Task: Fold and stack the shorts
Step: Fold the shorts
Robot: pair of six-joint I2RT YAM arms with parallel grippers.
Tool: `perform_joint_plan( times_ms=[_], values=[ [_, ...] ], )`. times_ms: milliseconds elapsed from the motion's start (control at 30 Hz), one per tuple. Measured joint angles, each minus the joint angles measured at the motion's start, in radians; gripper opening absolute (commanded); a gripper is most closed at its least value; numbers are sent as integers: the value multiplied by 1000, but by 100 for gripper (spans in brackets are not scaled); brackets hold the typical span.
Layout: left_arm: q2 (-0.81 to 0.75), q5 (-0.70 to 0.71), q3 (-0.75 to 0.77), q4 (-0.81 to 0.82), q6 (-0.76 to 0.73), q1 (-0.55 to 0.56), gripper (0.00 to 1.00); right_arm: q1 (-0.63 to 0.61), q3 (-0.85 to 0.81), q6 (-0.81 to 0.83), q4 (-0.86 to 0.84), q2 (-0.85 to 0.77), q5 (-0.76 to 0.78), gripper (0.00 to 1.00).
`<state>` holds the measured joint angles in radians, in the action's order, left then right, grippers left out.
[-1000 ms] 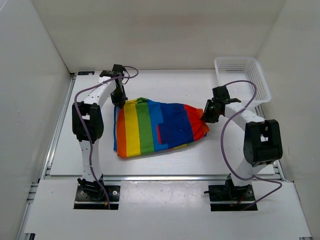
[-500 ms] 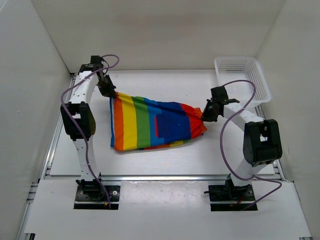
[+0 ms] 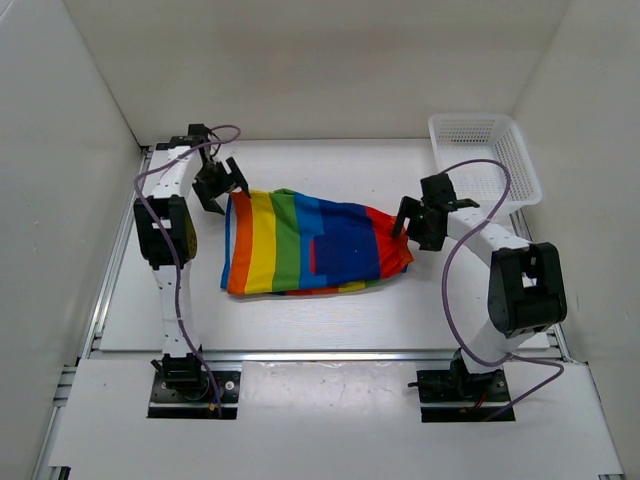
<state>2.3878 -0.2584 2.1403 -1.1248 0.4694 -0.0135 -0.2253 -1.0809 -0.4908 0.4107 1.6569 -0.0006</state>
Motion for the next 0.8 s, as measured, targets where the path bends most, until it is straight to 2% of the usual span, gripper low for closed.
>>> perform_joint_plan(
  times_ms=[100, 267, 400, 433, 600, 800],
  values=[
    [-94, 43, -26, 1, 2, -5, 100, -2, 0, 0, 42, -38, 21, 89],
    [-374, 90, -182, 17, 0, -31, 100, 5, 61, -25, 60, -186, 14, 91],
    [-553, 109, -359, 68, -1, -54, 92, 46, 182, -79, 17, -260, -76, 91],
    [-575, 110, -406, 80, 2, -58, 81, 53, 214, -93, 4, -261, -101, 91],
    [-575, 105, -613, 125, 7, -75, 79, 57, 321, -166, -86, -216, -191, 89],
    [-577, 102, -675, 135, 10, -84, 79, -13, 310, -208, -212, -117, -174, 65]
  ],
)
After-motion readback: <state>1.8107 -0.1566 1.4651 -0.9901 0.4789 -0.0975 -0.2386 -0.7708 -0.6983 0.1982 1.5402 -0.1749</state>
